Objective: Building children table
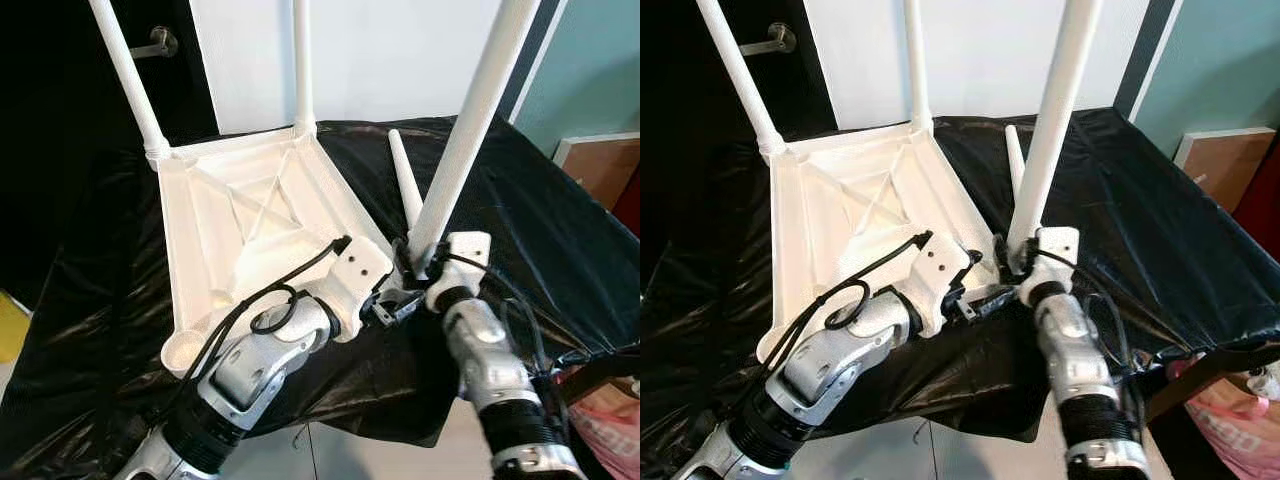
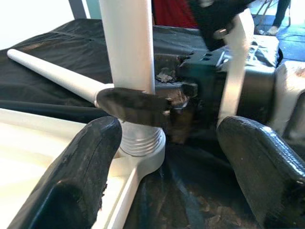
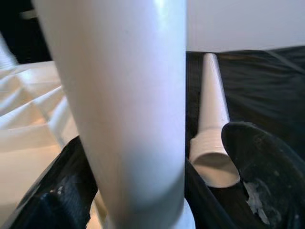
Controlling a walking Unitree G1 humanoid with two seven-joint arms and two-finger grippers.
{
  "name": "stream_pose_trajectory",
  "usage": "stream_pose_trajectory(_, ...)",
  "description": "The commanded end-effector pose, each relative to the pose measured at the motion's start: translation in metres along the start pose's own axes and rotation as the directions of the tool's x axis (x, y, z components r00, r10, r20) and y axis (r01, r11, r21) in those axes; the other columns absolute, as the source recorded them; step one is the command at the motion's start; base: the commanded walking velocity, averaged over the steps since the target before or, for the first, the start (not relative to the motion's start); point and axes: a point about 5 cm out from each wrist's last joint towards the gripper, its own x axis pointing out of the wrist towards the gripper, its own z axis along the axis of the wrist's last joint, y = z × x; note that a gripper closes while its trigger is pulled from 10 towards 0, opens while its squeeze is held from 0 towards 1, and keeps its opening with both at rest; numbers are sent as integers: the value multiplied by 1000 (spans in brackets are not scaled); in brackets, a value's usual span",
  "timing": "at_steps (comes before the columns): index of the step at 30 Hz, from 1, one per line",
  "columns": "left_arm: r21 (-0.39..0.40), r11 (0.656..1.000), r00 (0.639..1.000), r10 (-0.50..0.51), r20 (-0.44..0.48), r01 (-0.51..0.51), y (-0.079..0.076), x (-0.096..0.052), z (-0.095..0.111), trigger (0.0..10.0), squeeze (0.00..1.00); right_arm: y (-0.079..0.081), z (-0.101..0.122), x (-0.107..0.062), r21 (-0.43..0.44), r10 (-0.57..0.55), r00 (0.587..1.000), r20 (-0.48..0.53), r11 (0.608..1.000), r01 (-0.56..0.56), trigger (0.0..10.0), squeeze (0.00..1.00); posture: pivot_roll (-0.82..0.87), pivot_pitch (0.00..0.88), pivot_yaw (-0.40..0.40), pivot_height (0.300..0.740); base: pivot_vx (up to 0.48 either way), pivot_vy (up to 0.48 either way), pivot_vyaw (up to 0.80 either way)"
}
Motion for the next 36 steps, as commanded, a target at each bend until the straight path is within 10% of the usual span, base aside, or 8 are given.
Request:
stream_pose_trajectory(1,-7,998,998,-60,-13,60,-2,0,-3,10000,0,-4,0,-2,-12,82,996,-17,997,-83,10000,0,-121,1,-19,740,0,0,0)
stream_pose_trajectory(6,-6,998,998,-65,-10,65,-2,2,-2,10000,0,-8,-2,1,-90,306,946,-102,945,-315,10000,0,-125,2,-15,740,0,0,0)
stream_pose_trajectory(20,0,998,998,-63,-9,63,0,2,-2,10000,0,-17,-2,22,-123,431,877,-212,879,-461,10000,0,-113,0,-14,740,0,0,0)
stream_pose_trajectory(21,2,998,998,-62,-11,62,0,2,-2,10000,0,-20,-3,25,-130,428,875,-227,877,-463,0,0,-112,0,-14,740,0,0,0)
stream_pose_trajectory(35,11,997,996,-70,-49,71,0,1,-11,10000,0,-24,-15,21,-93,400,884,-242,897,-431,392,0,-112,4,-2,740,0,0,0)
stream_pose_trajectory(36,7,997,996,-71,-60,72,-1,1,-15,10000,0,-26,-17,20,-77,382,891,-244,909,-411,10000,0,-116,4,2,740,0,0,0)
